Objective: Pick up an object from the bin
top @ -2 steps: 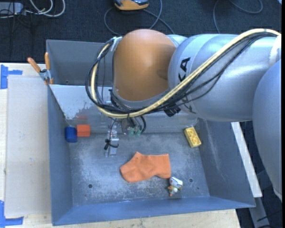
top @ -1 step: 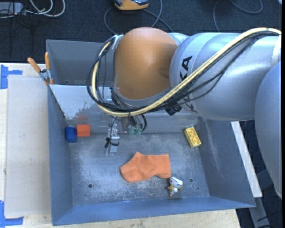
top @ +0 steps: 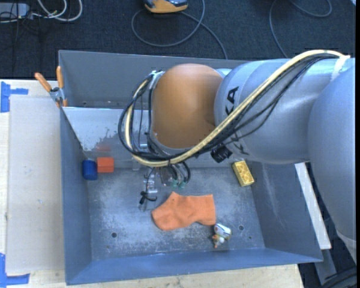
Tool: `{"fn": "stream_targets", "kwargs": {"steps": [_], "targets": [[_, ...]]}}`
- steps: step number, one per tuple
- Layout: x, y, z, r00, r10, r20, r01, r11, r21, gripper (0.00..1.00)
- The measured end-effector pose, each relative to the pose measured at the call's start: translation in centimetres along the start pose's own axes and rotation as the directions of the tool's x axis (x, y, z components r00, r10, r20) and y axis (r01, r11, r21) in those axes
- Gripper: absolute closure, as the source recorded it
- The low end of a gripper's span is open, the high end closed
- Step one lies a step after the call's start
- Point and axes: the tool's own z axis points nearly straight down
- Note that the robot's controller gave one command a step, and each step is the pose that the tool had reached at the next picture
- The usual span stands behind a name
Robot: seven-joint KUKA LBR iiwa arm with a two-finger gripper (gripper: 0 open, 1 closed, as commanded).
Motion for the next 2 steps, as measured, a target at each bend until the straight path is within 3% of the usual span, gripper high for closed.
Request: {"fn": "stream_targets", "kwargs": {"steps": [1, 2], "targets": [[3.7, -0.6, 5.2, 0.971, -0.239, -0.003, 0.239, 0.971, 0.001, 0.00], [5.4, -3.9, 6.8, 0.968, -0.251, -0.006, 0.251, 0.968, -0.001, 0.00]]}}
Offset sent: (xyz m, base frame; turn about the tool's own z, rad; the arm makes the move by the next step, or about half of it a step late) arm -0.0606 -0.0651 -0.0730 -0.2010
